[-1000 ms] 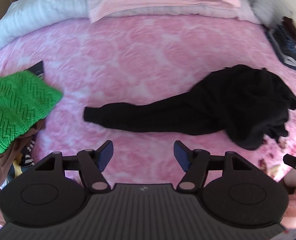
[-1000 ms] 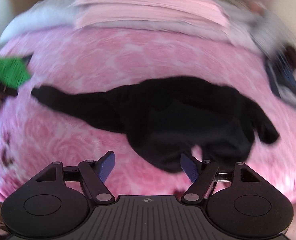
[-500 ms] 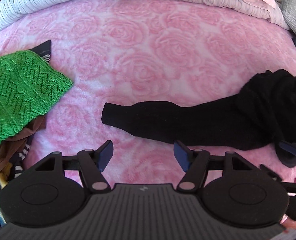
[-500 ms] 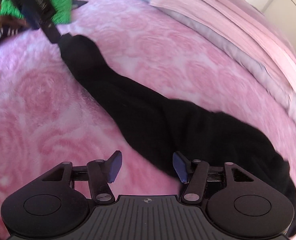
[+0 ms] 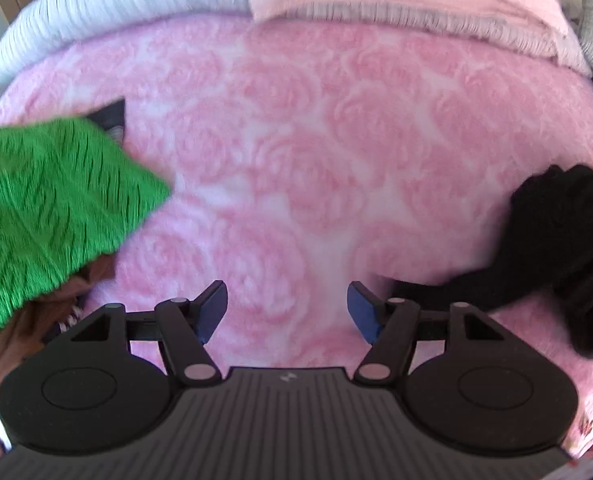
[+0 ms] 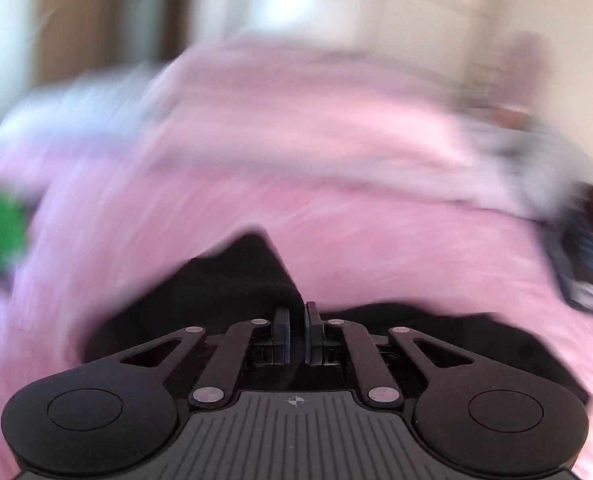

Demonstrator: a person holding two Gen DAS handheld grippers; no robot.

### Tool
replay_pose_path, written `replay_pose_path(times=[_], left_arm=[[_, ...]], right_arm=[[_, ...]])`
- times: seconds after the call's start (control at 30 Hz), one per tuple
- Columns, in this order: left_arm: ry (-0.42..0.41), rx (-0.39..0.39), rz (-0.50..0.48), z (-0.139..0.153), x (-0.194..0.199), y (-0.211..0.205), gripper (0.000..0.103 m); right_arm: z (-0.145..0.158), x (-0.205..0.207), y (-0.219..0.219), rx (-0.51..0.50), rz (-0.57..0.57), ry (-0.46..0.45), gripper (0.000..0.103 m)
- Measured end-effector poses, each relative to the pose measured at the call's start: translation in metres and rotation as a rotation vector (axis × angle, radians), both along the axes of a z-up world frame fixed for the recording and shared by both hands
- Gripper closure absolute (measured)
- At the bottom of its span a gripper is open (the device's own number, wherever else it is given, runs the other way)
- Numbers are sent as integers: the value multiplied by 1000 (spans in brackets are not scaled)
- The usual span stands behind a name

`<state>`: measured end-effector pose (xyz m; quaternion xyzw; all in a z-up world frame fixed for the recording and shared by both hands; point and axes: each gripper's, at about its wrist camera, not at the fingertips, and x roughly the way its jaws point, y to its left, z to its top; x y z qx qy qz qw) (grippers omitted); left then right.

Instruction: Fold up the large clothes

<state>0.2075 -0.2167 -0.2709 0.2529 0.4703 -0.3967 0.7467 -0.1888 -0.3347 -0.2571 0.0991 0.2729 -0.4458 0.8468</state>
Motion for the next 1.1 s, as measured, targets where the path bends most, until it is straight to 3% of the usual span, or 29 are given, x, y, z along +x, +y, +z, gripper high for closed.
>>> replay_pose_path(times=[0.13, 0.23, 0.3, 0.37, 0.43, 0.5, 0.53, 0.57, 0.73, 0.87, 1.0, 1.1], left_arm=[[-29, -22, -44, 16, -16, -27, 41], [-38, -49, -106, 20, -40, -58, 41], [-28, -69, -152, 19, -63, -83, 41], [-4, -86, -207, 14, -91, -115, 41], [24, -99, -276, 7, -122, -149, 41], [43, -105, -362, -2, -155, -183, 41], [56, -111, -407, -7, -171, -200, 41], [75, -122, -457, -12, -187, -217, 41], [115, -140, -693, -56, -253, -294, 40], [123, -117, -833, -95, -290, -337, 39], [160, -143, -832, -114, -299, -359, 39], [164, -139, -809, -122, -300, -368, 39]], right_arm=[[74, -141, -42, -88, -327, -131, 101], [88, -236, -79, -120, -531, -115, 101], [69, -285, -116, 9, -662, -53, 100], [34, -329, -161, 245, -796, 18, 95], [9, -353, -180, 363, -844, 27, 89], [-1, -359, -187, 385, -800, -2, 68], [-5, -357, -192, 396, -760, -20, 51], [-8, -355, -197, 399, -725, -40, 44], [-43, -330, -231, 472, -510, -118, 42], [-76, -292, -263, 502, -305, -39, 41], [-120, -259, -291, 509, -173, 39, 39], [-150, -246, -300, 534, -137, 36, 42]])
